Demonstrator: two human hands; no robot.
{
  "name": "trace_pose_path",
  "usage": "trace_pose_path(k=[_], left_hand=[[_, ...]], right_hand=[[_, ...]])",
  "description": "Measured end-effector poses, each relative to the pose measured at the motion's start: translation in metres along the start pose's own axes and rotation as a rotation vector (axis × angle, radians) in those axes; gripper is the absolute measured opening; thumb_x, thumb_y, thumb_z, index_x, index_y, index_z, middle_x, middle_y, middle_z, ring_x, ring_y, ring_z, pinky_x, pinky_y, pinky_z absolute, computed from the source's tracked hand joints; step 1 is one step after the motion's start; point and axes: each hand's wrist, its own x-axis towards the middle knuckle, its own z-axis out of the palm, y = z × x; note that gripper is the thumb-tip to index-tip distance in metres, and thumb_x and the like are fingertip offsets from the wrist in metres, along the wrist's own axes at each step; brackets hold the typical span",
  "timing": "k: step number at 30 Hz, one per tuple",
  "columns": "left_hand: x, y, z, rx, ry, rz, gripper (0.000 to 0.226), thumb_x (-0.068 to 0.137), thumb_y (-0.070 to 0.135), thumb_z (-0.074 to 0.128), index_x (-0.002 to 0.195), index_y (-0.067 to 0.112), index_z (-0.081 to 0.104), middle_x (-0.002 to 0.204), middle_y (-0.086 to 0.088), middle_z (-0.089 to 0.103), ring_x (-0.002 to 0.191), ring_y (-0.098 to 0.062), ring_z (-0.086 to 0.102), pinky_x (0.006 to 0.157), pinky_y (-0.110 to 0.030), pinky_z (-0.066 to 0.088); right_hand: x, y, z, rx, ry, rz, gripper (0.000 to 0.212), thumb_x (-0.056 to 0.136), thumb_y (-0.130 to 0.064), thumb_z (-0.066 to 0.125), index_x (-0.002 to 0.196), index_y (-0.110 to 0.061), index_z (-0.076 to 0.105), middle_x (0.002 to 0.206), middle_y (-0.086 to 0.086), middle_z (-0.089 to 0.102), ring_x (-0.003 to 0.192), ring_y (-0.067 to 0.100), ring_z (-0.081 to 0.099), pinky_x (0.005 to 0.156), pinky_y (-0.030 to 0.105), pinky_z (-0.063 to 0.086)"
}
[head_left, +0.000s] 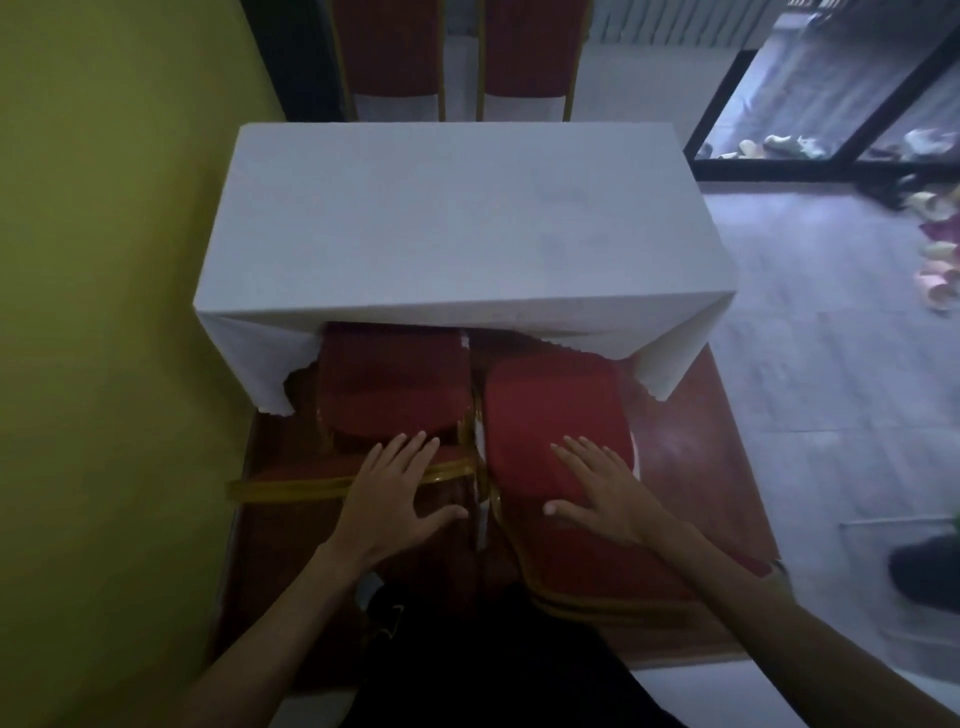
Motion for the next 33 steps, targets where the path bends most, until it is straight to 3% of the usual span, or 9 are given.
trace_pose_path(k=[9, 14, 20, 26, 29, 33], left_hand=[[0.015, 0.133, 0.065, -0.032, -0.074, 0.065, 0.100, 0.079, 0.088, 0.043, 0.150, 0.017, 0.039, 0.155, -0.001, 0.037, 0.146, -0.024, 0.026, 0.120, -0.047, 0.018], [0.010, 0.169, 0.093, -0.046, -0.161, 0.092, 0.099, 0.080, 0.088, 0.040, 0.151, 0.018, 0.038, 0.155, -0.001, 0.038, 0.146, -0.023, 0.028, 0.120, -0.044, 0.019], [-0.001, 0.196, 0.119, -0.052, -0.268, 0.100, 0.097, 0.080, 0.089, 0.036, 0.153, 0.024, 0.033, 0.157, 0.002, 0.033, 0.147, -0.019, 0.024, 0.121, -0.042, 0.015], [-0.010, 0.202, 0.127, -0.064, -0.350, 0.121, 0.094, 0.082, 0.089, 0.033, 0.154, 0.029, 0.028, 0.159, 0.004, 0.029, 0.147, -0.018, 0.022, 0.121, -0.039, 0.011], [-0.015, 0.202, 0.132, -0.095, -0.392, 0.157, 0.087, 0.086, 0.085, 0.029, 0.152, 0.028, 0.034, 0.158, 0.002, 0.032, 0.146, -0.019, 0.025, 0.119, -0.037, 0.013], [-0.024, 0.204, 0.142, -0.192, -0.419, 0.147, 0.084, 0.092, 0.079, 0.025, 0.148, 0.019, 0.043, 0.152, -0.003, 0.043, 0.141, -0.020, 0.038, 0.117, -0.040, 0.029]], right_hand=[[-0.084, 0.122, -0.002, -0.004, -0.013, -0.018, 0.099, 0.084, -0.089, 0.030, 0.159, -0.027, 0.012, 0.165, 0.004, 0.014, 0.152, 0.020, 0.009, 0.122, 0.050, 0.015], [-0.121, 0.148, 0.003, 0.049, -0.027, -0.029, 0.096, 0.085, -0.087, 0.031, 0.159, -0.028, 0.012, 0.164, -0.001, 0.010, 0.151, 0.015, 0.006, 0.120, 0.041, 0.006], [-0.154, 0.165, 0.028, 0.107, -0.056, -0.090, 0.093, 0.086, -0.084, 0.039, 0.158, -0.034, 0.010, 0.165, -0.005, 0.010, 0.150, 0.008, 0.003, 0.123, 0.043, 0.008], [-0.173, 0.174, 0.049, 0.148, 0.034, -0.174, 0.085, 0.085, -0.081, 0.049, 0.154, -0.034, 0.030, 0.159, -0.008, 0.031, 0.145, 0.011, 0.029, 0.117, 0.042, 0.022], [-0.175, 0.172, 0.050, 0.079, 0.139, -0.206, 0.079, 0.085, -0.080, 0.048, 0.143, -0.027, 0.050, 0.144, -0.005, 0.054, 0.130, 0.015, 0.052, 0.107, 0.041, 0.039], [-0.176, 0.166, 0.049, -0.073, 0.272, -0.260, 0.074, 0.087, -0.079, 0.042, 0.123, -0.019, 0.065, 0.123, -0.002, 0.069, 0.109, 0.017, 0.066, 0.090, 0.032, 0.051]])
